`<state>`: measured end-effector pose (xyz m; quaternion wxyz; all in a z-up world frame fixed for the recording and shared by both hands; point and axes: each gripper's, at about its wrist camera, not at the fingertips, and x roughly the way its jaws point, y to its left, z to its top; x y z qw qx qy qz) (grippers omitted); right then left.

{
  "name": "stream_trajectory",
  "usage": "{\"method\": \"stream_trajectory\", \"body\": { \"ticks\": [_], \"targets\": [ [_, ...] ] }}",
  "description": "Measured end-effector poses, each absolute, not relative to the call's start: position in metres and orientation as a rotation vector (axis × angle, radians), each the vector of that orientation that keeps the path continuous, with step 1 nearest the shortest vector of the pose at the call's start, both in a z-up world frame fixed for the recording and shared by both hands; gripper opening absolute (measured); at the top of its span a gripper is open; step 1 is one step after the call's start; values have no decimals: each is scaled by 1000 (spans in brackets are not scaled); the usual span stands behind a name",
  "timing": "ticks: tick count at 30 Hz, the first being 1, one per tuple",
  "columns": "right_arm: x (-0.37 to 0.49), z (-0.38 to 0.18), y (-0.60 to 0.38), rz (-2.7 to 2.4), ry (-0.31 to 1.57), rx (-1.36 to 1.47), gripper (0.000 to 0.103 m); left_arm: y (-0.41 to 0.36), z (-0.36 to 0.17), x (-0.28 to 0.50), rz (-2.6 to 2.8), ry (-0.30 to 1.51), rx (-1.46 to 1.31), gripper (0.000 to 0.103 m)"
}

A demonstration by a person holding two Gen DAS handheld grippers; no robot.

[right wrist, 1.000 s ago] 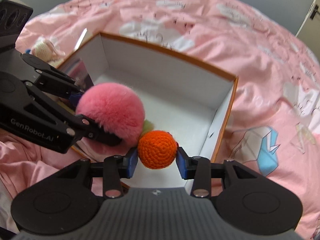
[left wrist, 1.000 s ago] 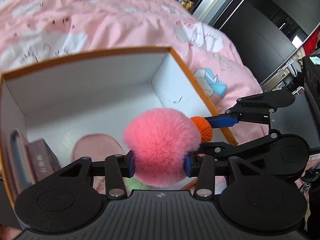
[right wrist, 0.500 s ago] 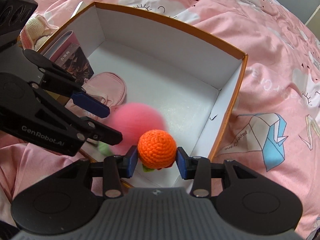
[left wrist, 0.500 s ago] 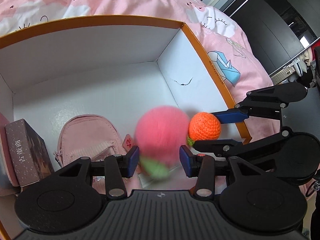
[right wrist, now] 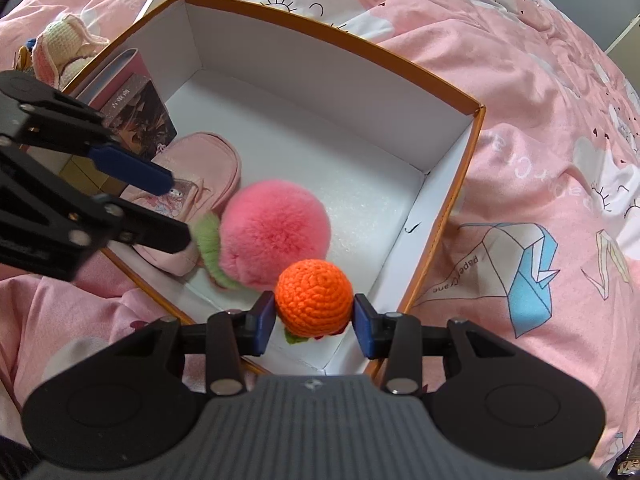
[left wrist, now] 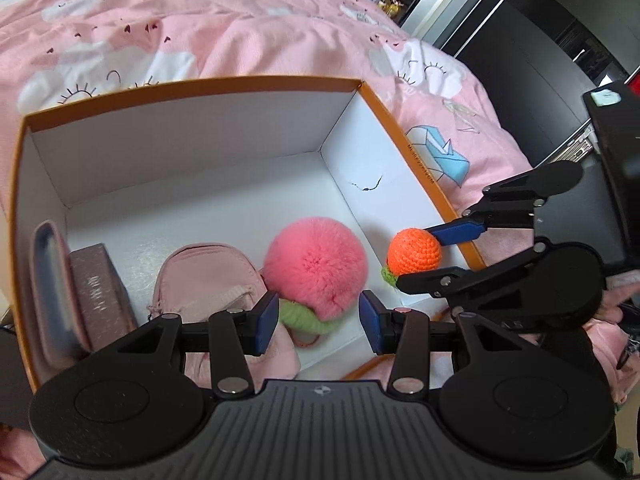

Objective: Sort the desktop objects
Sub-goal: 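Lower the pom-pom into the box with left tool while right tool releases the orange ball inside, then move both tools back to the plush toys beside the box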

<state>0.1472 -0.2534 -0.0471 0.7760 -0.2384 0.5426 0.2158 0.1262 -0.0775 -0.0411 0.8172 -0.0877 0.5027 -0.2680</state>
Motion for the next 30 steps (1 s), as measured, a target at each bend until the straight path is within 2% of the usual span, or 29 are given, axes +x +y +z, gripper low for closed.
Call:
{"method": "stream_trajectory", "body": {
  "ticks": [5, 9, 15, 21, 23, 30],
  "targets": [
    [145, -46, -254, 461, 1172, -509, 45, -70, -35, 118, -567, 1051, -195, 50],
    [141, -45, -254, 463, 1171, -502, 51, -66, -33, 115, -562, 1042, -202, 50],
    [137, -38, -254, 448, 1137, -478, 51, -55, -26, 104, -540, 1011, -211, 50],
    [119, -16, -233, 502, 982, -435, 53, -41, -14, 90, -489, 951, -194, 50],
    [113, -10, -222, 531, 922, -410, 57, -34, -8, 83, -460, 924, -187, 50],
    [97, 1, -179, 645, 749, -263, 57, 8, 8, 62, -313, 847, -169, 50]
  ]
}}
